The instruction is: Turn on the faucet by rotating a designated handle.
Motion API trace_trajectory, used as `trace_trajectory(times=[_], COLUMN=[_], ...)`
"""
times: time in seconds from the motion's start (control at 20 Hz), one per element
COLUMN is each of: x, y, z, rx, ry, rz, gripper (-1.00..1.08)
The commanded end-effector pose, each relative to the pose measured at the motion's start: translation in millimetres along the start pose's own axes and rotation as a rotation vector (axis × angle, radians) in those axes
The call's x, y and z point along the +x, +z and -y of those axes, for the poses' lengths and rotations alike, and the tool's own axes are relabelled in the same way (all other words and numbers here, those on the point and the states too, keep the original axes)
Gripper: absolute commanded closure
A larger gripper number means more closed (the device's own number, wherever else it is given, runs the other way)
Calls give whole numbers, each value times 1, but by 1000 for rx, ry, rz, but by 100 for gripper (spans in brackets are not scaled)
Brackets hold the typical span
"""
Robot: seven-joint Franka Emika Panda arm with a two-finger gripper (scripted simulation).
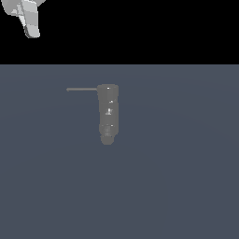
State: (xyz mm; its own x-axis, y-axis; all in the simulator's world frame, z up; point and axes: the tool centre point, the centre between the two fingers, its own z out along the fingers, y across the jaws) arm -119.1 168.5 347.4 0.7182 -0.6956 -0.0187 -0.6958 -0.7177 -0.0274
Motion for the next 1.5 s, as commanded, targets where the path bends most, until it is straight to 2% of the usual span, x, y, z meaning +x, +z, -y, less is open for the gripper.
trace_trajectory(times=[0.0,0.8,1.45], x=[5,50,109], y=[9,65,116], z=[13,80,128], rx=[1,-4,-14], ry=[47,329,591], rz=[-1,-10,-24], gripper=[108,108,108])
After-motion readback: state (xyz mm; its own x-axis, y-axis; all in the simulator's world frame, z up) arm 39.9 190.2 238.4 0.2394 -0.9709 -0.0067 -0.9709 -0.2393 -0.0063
